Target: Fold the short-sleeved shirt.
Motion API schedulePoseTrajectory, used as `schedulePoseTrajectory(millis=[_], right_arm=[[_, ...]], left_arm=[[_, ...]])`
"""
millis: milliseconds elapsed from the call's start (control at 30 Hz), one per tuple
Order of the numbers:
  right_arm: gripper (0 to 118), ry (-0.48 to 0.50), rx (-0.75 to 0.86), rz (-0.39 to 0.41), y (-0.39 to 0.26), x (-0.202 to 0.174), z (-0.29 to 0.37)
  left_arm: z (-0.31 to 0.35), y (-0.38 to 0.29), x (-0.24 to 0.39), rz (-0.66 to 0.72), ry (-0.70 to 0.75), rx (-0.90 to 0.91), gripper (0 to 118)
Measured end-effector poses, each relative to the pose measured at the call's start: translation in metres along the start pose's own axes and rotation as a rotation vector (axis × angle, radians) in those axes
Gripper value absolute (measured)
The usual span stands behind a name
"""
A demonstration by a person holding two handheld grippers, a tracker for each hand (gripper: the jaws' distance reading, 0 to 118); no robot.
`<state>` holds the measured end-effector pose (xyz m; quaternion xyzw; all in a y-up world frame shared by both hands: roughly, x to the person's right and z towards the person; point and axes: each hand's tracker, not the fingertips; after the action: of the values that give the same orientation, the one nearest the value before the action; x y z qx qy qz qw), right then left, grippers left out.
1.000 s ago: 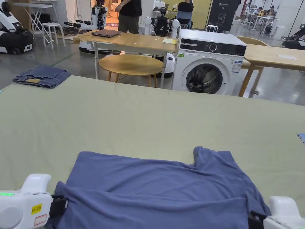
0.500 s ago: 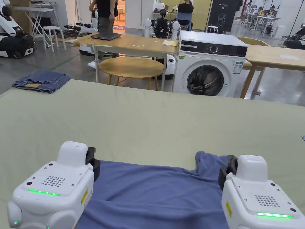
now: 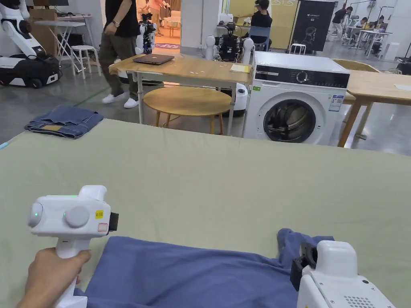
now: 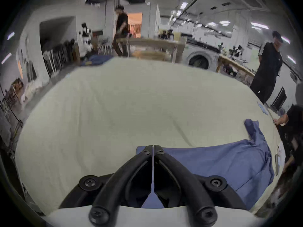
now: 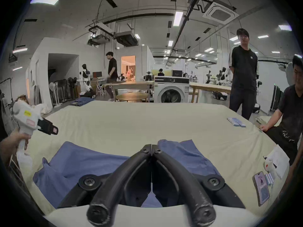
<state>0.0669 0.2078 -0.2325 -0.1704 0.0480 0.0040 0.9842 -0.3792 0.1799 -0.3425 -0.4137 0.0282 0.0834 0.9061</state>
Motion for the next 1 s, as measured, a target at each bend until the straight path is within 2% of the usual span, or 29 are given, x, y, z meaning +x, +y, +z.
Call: schedulePoseTrajectory(millis=[33, 100, 133, 167, 333, 433, 467, 533, 567, 600, 833, 967, 1000], right_arm=[[0, 0.001, -0.008, -0.003, -0.002, 0.002, -0.003], [0, -0.005, -0.032, 0.007, -0.006, 0.004, -0.008], [0, -0.011, -0.042, 0.01, -0.008, 0.006, -0.011], [0, -0.011, -0.049, 0.008, -0.01, 0.008, -0.013], [0, -0.031, -0.103, 0.013, -0.019, 0.018, -0.024], [0, -0.042, -0.127, 0.011, -0.021, 0.025, -0.026], [0, -0.046, -0.132, 0.01, -0.022, 0.027, -0.026], [0, -0.053, -0.146, 0.006, -0.023, 0.033, -0.029], [0, -0.056, -0.162, 0.002, -0.023, 0.037, -0.032], [0, -0.058, -0.179, -0.006, -0.022, 0.041, -0.036], [0, -0.086, -0.274, -0.023, 0.003, 0.094, -0.079], [0, -0.107, -0.451, -0.002, 0.021, 0.123, -0.132], [5, -0.084, -0.485, -0.025, 0.024, 0.131, -0.147]], left_arm=[[-0.012, 0.006, -0.005, 0.015, -0.01, -0.043, 2], [-0.019, 0.011, -0.003, 0.035, -0.036, -0.118, 38], [-0.026, 0.013, -0.005, 0.045, -0.054, -0.146, 47], [-0.034, 0.014, -0.006, 0.063, -0.079, -0.167, 50], [-0.065, 0.0, 0.008, 0.051, 0.01, -0.334, 49], [-0.055, -0.005, 0.03, -0.027, 0.065, -0.262, 48], [-0.051, -0.008, 0.037, -0.06, 0.082, -0.255, 43], [-0.058, -0.004, 0.037, -0.09, 0.074, -0.251, 23], [-0.056, -0.005, 0.039, -0.092, 0.06, -0.243, 4], [-0.052, -0.006, 0.039, -0.096, 0.039, -0.223, 0], [-0.011, -0.009, 0.025, -0.085, -0.007, -0.047, 0], [0.016, -0.019, 0.023, -0.09, -0.023, -0.001, 0], [0.022, -0.022, 0.023, -0.083, -0.016, 0.006, 0]])
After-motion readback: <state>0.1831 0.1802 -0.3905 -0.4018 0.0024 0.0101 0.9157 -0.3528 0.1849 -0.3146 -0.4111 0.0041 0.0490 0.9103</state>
